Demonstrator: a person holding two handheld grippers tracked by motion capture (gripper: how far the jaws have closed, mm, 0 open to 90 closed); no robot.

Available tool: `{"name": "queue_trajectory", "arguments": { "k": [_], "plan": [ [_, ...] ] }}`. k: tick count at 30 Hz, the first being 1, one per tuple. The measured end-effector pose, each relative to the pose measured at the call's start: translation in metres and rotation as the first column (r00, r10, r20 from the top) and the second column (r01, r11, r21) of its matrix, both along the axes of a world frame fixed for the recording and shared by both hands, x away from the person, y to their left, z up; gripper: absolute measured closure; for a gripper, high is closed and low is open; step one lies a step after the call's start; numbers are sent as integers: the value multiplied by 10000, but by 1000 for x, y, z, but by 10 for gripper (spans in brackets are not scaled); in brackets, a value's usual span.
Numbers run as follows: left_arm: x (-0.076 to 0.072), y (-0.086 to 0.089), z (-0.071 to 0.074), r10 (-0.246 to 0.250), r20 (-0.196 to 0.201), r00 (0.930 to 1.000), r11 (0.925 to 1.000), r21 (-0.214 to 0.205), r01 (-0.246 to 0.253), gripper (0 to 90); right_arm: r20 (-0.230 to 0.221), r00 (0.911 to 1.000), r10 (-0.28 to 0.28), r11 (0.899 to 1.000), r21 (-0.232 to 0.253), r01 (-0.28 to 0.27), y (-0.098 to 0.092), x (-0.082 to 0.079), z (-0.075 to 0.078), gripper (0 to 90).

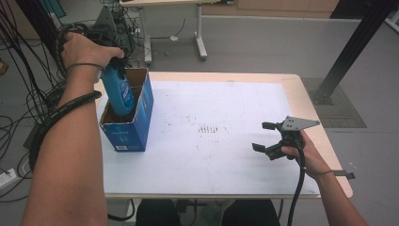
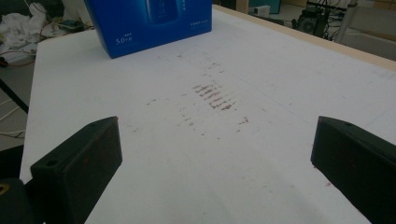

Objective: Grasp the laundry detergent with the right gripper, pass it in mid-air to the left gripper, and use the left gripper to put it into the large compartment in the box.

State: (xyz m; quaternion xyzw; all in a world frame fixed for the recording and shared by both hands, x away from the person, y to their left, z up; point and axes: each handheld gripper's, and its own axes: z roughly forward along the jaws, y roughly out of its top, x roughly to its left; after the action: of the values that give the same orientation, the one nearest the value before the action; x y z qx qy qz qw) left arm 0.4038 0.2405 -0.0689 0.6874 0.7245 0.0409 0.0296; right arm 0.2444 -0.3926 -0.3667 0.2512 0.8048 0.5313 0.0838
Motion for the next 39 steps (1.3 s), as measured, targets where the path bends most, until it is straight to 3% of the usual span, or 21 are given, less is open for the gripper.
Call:
{"name": "queue_trajectory", "arguments": {
  "k": [39],
  "plan": [
    [7, -3, -61, -167, -760, 9970, 9999, 31, 169, 379, -172, 9998, -42, 10000, -21, 42, 0, -1, -6, 18]
  ]
}}
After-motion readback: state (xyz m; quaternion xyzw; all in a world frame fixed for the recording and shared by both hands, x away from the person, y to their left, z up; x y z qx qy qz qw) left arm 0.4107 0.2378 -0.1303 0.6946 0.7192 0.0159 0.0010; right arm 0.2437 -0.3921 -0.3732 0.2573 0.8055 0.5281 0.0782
